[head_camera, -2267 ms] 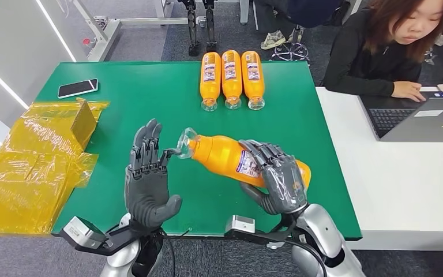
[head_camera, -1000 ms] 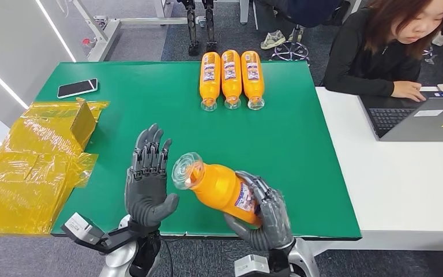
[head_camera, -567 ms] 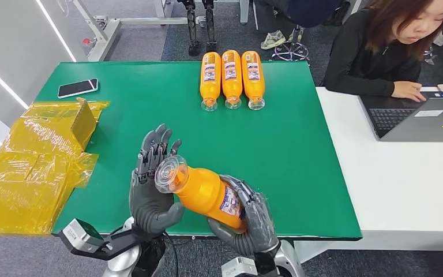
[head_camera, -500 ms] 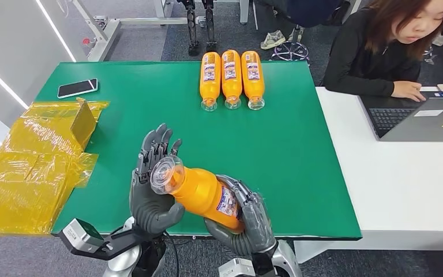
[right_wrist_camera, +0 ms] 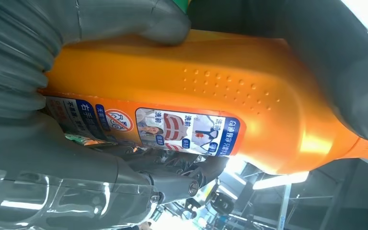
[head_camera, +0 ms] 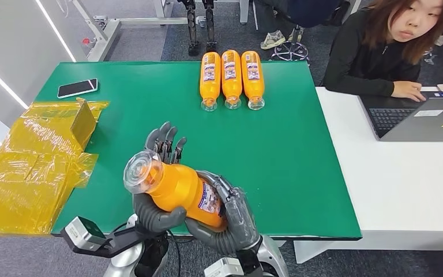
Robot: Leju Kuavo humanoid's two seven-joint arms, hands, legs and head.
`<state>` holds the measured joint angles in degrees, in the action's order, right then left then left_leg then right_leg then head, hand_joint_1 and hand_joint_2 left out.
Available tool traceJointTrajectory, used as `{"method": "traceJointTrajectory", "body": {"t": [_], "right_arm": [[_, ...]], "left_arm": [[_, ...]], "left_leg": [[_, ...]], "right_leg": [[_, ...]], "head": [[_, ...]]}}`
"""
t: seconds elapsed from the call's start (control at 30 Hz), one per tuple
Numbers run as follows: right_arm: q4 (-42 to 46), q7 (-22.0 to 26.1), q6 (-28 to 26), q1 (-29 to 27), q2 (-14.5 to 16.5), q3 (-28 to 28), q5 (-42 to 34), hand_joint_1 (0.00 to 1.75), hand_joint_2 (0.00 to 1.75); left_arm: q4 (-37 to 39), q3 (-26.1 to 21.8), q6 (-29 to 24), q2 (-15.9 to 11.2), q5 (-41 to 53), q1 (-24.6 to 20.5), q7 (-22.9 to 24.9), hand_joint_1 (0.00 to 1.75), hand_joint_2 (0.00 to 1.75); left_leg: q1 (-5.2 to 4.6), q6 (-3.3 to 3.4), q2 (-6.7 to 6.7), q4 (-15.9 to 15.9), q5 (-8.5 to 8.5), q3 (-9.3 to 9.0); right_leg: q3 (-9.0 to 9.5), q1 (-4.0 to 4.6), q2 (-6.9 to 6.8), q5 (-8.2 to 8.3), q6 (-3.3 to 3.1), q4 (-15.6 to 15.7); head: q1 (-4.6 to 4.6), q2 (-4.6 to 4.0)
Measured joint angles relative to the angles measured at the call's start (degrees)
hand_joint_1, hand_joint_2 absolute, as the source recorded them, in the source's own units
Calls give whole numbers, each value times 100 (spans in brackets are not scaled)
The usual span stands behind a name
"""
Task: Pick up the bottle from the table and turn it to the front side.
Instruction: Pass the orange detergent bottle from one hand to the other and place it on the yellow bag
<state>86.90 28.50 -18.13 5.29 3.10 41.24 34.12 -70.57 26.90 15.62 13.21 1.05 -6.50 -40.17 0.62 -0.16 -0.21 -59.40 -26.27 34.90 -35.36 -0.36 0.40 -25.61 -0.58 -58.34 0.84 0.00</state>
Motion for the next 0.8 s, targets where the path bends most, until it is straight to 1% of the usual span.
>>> {"method": "traceJointTrajectory", "body": {"t": [0.37,0.43,0.47,0.57,0.6,0.8], "right_arm": [[-126,-35,114,92,64,5,-17,175,175],[-142,-35,148,104,67,4,-16,175,175],[-153,-35,168,110,70,2,-16,169,175],[-191,-34,222,138,82,-7,-16,39,175],[-207,-31,239,148,87,-8,-15,1,175],[-266,9,314,178,149,-4,-3,0,175]], "left_arm": [[37,-88,33,-16,13,-4,-1,175,175],[37,-112,33,-16,24,-2,-1,171,175],[37,-125,32,-16,36,0,-1,169,175],[37,-158,22,-16,85,10,-1,164,175],[37,-169,19,-16,98,12,-1,163,175],[43,-236,1,-15,138,16,4,161,175]], "left_leg": [[0,0,-1,0,0,1],[0,0,-1,0,0,1],[0,0,-1,0,0,1],[0,0,-1,0,0,1],[0,0,-1,0,0,1],[0,0,-1,0,0,1]], "right_leg": [[0,-1,-1,0,0,1],[0,-1,-1,0,0,1],[0,-1,-1,0,0,1],[0,0,-1,0,0,0],[0,0,-1,0,0,0],[0,0,-1,0,0,0]], "head": [[-1,0],[0,0],[0,0],[-1,0],[0,0],[1,0]]}}
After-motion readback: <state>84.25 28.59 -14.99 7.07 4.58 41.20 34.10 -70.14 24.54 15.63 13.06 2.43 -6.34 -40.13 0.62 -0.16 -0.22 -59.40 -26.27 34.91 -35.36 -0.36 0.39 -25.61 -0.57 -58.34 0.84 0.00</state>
